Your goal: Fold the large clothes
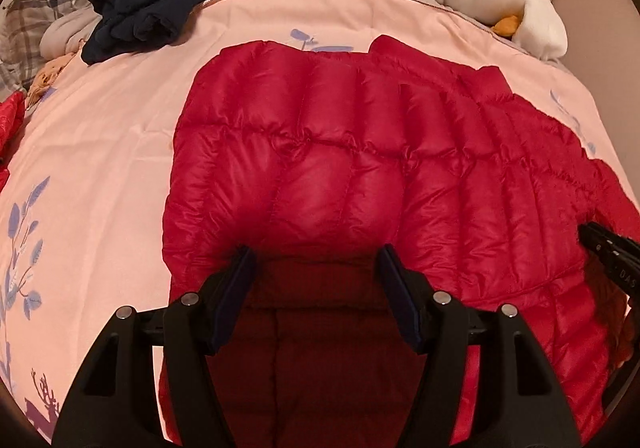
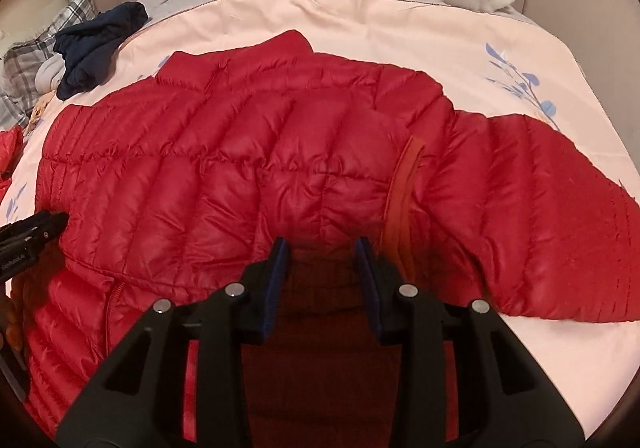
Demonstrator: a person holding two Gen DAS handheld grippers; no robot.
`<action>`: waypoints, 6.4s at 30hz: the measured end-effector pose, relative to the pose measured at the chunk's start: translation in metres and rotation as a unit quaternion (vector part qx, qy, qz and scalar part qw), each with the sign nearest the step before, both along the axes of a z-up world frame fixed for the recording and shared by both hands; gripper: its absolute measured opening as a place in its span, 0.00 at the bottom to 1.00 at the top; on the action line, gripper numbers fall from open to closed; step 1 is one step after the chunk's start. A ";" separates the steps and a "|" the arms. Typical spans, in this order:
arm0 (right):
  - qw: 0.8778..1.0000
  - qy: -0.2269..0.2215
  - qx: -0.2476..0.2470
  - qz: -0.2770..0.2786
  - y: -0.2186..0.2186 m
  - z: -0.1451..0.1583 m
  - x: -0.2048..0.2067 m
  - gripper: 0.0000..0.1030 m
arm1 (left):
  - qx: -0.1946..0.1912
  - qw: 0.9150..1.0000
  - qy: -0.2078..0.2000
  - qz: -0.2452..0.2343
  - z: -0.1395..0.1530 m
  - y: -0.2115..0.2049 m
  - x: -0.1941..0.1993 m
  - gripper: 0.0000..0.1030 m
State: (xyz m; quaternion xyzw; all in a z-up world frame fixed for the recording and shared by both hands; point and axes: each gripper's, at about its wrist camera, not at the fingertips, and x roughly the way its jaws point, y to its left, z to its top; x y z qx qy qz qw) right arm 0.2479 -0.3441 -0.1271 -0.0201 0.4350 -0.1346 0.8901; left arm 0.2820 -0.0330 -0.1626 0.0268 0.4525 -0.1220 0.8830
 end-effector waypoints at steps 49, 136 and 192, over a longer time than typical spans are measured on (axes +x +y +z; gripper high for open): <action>0.943 -0.146 0.225 -0.198 -0.169 0.054 -0.230 0.81 | -0.159 0.987 0.030 0.021 0.038 0.076 -0.148 0.96; 0.947 -0.039 -0.171 0.271 0.179 0.011 -0.110 0.07 | -0.373 0.923 0.087 0.035 0.018 0.105 -0.158 0.96; 0.984 -0.130 0.044 0.114 0.060 0.054 -0.186 0.56 | -0.253 0.967 -0.003 0.022 0.104 0.004 -0.068 0.11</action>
